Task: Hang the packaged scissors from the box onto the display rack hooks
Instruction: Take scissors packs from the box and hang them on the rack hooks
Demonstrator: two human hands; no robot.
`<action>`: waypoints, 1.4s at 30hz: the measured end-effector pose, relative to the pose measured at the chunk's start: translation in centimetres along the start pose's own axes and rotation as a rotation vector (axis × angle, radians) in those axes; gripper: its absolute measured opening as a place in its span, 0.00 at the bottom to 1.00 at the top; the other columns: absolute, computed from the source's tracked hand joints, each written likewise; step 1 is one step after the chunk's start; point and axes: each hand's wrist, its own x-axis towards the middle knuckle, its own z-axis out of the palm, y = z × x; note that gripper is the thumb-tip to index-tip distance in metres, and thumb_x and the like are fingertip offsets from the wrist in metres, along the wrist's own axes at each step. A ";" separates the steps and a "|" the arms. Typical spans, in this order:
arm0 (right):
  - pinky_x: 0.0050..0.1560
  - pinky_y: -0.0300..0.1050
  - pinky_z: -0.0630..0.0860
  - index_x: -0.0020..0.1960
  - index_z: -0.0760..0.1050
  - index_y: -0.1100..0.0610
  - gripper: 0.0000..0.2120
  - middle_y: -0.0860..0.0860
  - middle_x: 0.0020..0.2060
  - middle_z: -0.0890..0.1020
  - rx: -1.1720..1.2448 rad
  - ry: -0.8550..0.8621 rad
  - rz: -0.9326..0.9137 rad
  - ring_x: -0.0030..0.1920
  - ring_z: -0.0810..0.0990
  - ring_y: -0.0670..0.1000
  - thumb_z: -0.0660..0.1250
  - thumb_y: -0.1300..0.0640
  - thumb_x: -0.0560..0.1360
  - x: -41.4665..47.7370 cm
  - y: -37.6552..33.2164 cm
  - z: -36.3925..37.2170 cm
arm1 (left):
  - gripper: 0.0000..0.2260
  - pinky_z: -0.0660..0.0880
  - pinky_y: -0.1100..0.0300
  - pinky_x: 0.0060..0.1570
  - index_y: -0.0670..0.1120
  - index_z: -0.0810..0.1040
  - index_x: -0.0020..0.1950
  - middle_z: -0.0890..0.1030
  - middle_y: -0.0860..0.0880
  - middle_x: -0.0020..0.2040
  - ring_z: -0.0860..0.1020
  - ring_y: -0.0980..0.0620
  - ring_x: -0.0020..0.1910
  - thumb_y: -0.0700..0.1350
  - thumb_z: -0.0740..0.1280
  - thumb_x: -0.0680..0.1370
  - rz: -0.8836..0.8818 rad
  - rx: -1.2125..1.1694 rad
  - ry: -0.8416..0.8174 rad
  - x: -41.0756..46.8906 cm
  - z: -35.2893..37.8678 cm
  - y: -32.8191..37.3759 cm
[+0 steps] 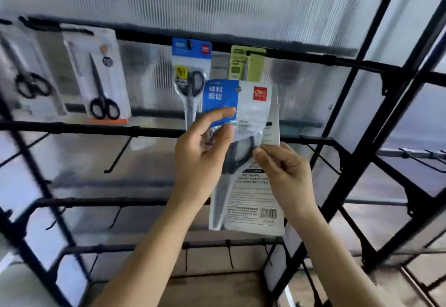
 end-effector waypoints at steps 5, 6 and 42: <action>0.46 0.31 0.74 0.41 0.79 0.43 0.11 0.43 0.38 0.80 0.038 -0.034 -0.032 0.45 0.78 0.42 0.66 0.59 0.73 1.2 -0.3 3.5 | 0.12 0.63 0.75 0.29 0.53 0.77 0.54 0.82 0.44 0.38 0.68 0.53 0.26 0.37 0.66 0.76 0.024 0.024 0.073 1.5 -3.4 0.2; 0.45 0.29 0.73 0.42 0.79 0.43 0.12 0.44 0.40 0.80 0.047 -0.038 -0.034 0.44 0.78 0.39 0.66 0.60 0.74 1.4 -0.6 3.9 | 0.13 0.64 0.76 0.31 0.52 0.76 0.55 0.80 0.36 0.43 0.69 0.48 0.31 0.37 0.66 0.76 0.028 0.027 0.087 1.8 -3.8 0.3; 0.56 0.48 0.77 0.45 0.79 0.44 0.14 0.41 0.42 0.79 0.074 -0.142 -0.016 0.52 0.79 0.48 0.64 0.64 0.75 8.2 0.6 4.7 | 0.20 0.64 0.69 0.34 0.54 0.68 0.65 0.76 0.65 0.33 0.66 0.59 0.30 0.36 0.63 0.77 0.102 0.060 0.108 9.0 -3.4 -2.9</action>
